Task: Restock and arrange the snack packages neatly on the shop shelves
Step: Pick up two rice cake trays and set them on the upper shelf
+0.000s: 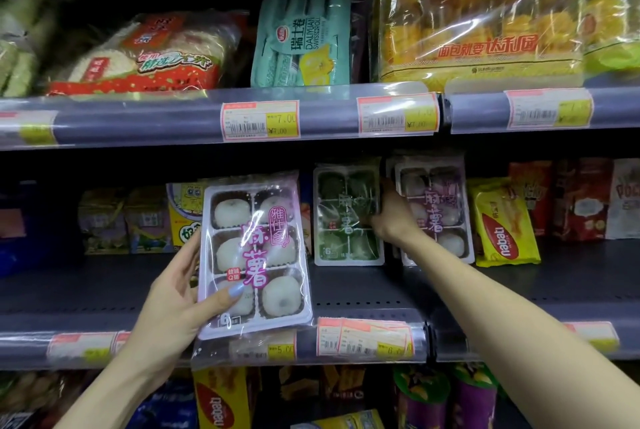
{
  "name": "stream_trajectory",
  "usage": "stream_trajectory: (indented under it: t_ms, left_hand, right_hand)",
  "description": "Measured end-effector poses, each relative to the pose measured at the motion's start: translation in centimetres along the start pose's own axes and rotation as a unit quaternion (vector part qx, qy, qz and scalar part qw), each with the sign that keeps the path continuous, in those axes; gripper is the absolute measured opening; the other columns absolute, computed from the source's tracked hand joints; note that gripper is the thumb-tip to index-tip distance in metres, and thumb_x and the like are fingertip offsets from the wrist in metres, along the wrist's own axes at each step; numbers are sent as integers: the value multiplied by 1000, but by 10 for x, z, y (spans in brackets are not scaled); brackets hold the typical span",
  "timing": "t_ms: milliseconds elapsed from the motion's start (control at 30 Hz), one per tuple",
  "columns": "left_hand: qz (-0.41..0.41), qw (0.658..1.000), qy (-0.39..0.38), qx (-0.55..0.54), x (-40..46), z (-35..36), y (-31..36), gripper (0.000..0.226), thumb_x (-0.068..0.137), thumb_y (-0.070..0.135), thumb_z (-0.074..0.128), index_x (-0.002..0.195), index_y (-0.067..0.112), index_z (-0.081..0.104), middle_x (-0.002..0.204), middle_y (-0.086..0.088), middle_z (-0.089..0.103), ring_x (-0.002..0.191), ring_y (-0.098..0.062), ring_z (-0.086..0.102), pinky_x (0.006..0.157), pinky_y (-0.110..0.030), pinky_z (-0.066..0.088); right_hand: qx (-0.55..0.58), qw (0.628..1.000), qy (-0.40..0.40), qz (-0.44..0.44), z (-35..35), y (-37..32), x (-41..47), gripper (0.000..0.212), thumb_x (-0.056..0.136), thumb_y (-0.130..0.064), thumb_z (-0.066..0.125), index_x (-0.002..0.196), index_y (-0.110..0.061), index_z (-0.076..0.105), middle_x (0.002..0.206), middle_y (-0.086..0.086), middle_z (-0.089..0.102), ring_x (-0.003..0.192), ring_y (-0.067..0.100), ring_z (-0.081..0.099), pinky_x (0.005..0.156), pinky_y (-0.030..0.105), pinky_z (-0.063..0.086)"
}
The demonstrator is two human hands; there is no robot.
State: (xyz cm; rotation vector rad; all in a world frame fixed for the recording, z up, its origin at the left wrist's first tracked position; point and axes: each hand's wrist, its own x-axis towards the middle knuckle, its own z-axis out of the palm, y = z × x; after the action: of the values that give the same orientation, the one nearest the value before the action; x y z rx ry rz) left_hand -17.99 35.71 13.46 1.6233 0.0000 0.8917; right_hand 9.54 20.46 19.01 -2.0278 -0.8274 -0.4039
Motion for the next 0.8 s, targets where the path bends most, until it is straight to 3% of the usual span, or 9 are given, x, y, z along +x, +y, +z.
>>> stream_trajectory:
  t_ms: [100, 300, 433, 567, 700, 800]
  left_hand:
    - [3, 1000, 3, 3, 0, 1, 1, 112, 41, 42, 93, 140, 37, 42, 134, 11, 59, 120, -12, 59, 96, -35, 51]
    - [-5, 1000, 6, 11, 0, 0, 1, 113, 39, 45, 94, 140, 38, 43, 135, 10, 58, 122, -15, 57, 105, -48, 41]
    - [-7, 1000, 11, 22, -1, 1, 1, 120, 34, 49, 94, 141, 35, 42, 134, 11, 58, 120, -11, 58, 97, -33, 51]
    - [-8, 1000, 9, 23, 0, 3, 1, 120, 36, 46, 94, 142, 33, 41, 133, 9, 60, 117, -12, 61, 91, -27, 53]
    - [-10, 1000, 8, 26, 0, 4, 2, 111, 43, 38, 94, 142, 33, 42, 134, 5, 60, 116, -18, 62, 95, -41, 52]
    - [-3, 999, 7, 35, 3, 6, 4, 103, 53, 28, 89, 143, 32, 40, 137, 6, 56, 119, -16, 60, 97, -41, 50]
  right_hand:
    - [-47, 999, 0, -2, 1, -4, 2, 80, 81, 2, 62, 149, -7, 19, 120, 21, 61, 110, 36, 58, 77, 27, 44]
    - [-131, 991, 33, -17, 5, -6, 1, 89, 82, 13, 49, 151, -3, -5, 120, 27, 57, 105, 38, 58, 71, 31, 41]
    - [-184, 982, 31, -23, 8, -8, -3, 83, 85, 16, 39, 149, -3, -11, 130, 28, 48, 108, 37, 57, 76, 36, 42]
    - [-230, 972, 22, -34, 5, -11, -4, 67, 87, 17, 34, 147, 6, 6, 132, 28, 45, 114, 37, 53, 87, 37, 44]
    - [-279, 958, 41, -58, 4, -9, -2, 59, 84, 11, 44, 140, 7, 26, 143, 27, 32, 129, 35, 39, 100, 32, 38]
    - [-219, 973, 13, -72, -3, -13, -6, 51, 84, 1, 55, 133, 8, 41, 137, 30, 40, 127, 37, 40, 93, 34, 41]
